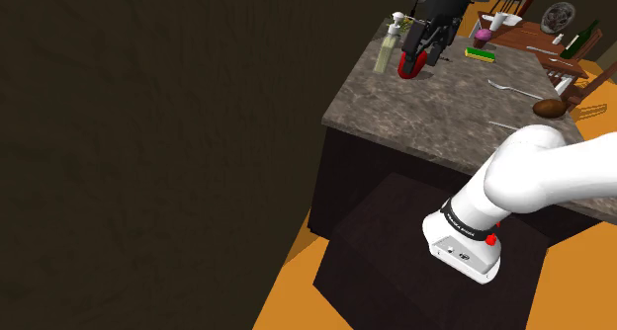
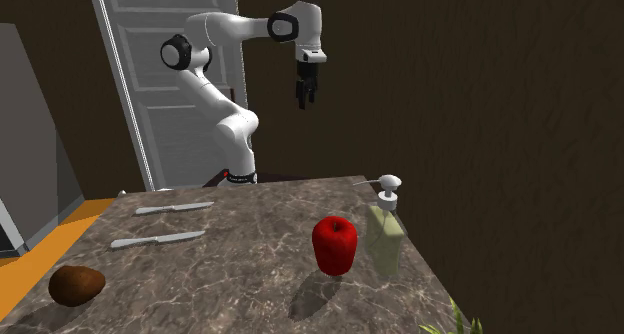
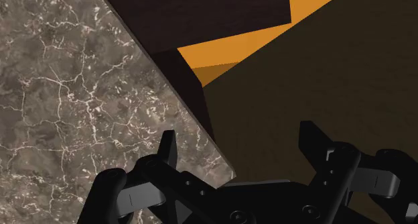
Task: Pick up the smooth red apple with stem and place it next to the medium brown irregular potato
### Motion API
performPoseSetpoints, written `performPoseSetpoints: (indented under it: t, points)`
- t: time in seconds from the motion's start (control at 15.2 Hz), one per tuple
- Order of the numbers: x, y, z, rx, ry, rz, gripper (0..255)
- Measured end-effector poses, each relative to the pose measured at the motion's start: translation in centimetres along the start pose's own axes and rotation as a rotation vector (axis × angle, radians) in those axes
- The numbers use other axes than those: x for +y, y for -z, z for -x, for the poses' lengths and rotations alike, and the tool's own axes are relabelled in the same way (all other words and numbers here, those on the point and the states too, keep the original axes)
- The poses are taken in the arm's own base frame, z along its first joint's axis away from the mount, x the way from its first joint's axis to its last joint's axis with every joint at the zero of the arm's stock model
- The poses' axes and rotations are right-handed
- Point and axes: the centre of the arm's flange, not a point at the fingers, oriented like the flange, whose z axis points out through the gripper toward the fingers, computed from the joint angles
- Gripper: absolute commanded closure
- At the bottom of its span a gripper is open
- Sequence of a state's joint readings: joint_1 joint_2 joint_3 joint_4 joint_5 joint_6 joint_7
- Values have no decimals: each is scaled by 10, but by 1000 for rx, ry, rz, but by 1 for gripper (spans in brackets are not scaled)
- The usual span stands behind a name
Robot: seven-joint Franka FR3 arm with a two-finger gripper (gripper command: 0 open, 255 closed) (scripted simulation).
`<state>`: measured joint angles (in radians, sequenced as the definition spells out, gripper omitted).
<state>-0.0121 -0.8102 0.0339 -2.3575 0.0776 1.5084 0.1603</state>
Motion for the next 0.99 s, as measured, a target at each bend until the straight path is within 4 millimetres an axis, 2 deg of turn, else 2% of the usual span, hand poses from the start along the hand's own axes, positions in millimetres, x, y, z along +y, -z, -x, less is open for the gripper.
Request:
performPoseSetpoints:
  t: [0.13,0.33,0.99]
  points:
    - [5,-2,-4,0,-5,0,0]
    - [27,-4,-25,2,-35,-2,0]
    - [135,-18,-103,8,-151,-9,0]
